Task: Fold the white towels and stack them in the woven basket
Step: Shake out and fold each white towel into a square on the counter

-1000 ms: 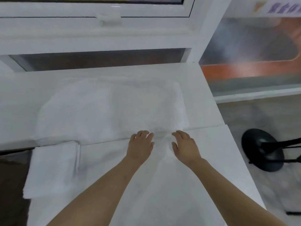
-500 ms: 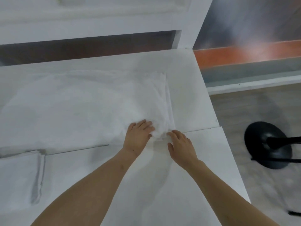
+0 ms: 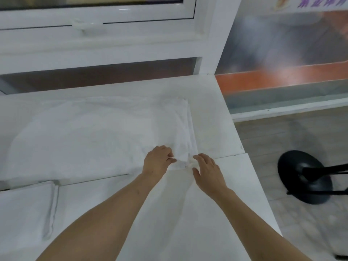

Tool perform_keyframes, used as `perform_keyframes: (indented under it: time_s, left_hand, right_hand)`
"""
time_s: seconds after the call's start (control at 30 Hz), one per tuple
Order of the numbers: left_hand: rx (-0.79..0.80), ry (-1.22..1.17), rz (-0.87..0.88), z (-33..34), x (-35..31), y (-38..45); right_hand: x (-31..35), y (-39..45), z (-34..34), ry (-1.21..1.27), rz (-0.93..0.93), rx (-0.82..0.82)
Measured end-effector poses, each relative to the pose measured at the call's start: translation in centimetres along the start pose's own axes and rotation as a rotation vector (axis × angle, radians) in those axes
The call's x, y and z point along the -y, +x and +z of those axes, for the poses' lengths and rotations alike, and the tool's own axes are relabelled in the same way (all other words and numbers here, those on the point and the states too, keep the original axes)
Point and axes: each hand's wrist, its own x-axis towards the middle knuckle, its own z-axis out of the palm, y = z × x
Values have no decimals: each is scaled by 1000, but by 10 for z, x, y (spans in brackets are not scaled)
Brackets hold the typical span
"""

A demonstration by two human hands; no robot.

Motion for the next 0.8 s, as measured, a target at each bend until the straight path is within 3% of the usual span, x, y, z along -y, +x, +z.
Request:
perform_keyframes:
  time_s: [0.13, 0.37, 0.57, 0.8]
  left_hand:
    - [-28, -173, -63, -16, 2, -12]
    - [-208, -279, 46, -75, -16, -19]
    - [-460, -422, 17, -181, -48, -31]
    - [-518, -454, 165, -319, -77, -80]
  right_hand:
    - [10, -11, -9, 4, 5, -16]
    - [36, -14, -37, 38, -15, -56]
    - [97, -8, -87, 119, -76, -140]
    - [202, -21, -147, 205, -144, -178]
